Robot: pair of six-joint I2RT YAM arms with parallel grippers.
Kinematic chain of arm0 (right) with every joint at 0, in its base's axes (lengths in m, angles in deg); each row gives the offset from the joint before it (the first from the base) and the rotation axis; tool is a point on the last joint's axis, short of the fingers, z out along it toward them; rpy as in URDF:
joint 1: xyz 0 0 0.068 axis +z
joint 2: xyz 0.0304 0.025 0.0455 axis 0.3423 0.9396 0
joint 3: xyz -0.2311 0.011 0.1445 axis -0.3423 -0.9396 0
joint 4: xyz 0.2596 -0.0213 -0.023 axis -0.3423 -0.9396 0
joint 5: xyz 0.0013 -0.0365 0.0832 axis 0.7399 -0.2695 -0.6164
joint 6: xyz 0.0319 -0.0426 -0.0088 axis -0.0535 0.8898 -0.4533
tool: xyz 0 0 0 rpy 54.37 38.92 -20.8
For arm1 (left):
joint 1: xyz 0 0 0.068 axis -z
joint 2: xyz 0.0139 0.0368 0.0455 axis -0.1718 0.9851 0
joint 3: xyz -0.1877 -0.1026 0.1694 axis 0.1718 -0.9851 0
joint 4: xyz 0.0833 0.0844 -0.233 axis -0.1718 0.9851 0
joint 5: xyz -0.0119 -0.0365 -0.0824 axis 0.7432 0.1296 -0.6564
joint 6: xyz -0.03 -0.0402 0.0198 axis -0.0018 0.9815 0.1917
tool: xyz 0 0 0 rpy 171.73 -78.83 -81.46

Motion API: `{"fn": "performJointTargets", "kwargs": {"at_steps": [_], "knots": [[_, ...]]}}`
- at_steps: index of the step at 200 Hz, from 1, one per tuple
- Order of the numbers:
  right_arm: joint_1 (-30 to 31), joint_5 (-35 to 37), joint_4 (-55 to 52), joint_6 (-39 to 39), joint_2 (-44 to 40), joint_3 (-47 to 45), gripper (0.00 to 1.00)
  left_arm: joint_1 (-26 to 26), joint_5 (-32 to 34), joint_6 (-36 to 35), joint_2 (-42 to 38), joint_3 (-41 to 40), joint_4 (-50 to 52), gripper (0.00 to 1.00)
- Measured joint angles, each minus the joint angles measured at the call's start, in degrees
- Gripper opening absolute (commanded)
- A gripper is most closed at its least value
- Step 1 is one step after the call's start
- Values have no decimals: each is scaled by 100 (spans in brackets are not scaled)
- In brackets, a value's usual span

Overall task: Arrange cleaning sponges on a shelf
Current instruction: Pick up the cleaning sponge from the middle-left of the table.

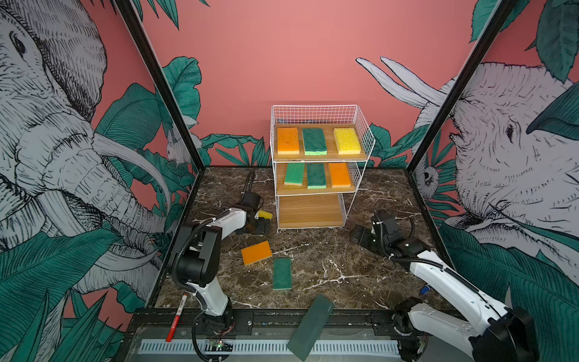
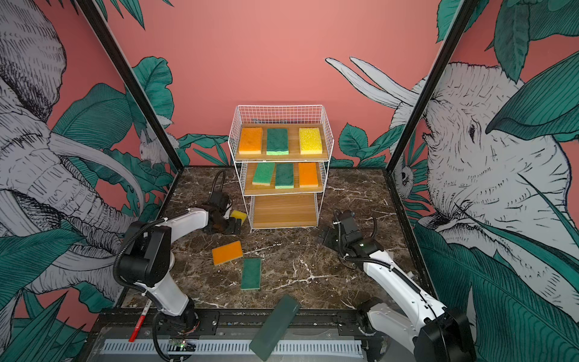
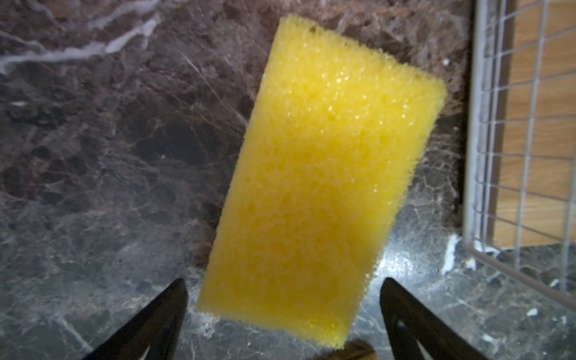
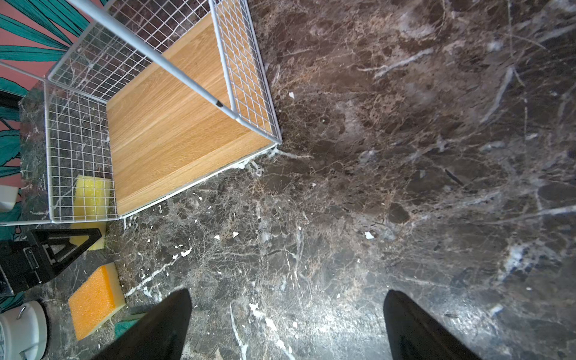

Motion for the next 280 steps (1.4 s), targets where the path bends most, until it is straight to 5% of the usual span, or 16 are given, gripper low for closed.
{"fn": "performJointTargets", "kwargs": {"at_steps": [87, 125, 176, 185, 280], "knots": [[-26, -26, -4, -39, 4, -120, 99, 0, -90, -46, 52, 0, 7, 90], [-26, -26, -4, -63, -11, -190, 99, 0, -243, -83, 59, 2, 46, 73], [-26, -26, -4, -66, -140, -192, 99, 0, -319, -39, 61, 0, 74, 88], [-26, -26, -4, -63, -170, -192, 99, 0, -304, -42, 55, 2, 94, 99], [-33, -28, -4, -81, -280, -192, 99, 0, -33, -205, 197, 378, 293, 94]]}}
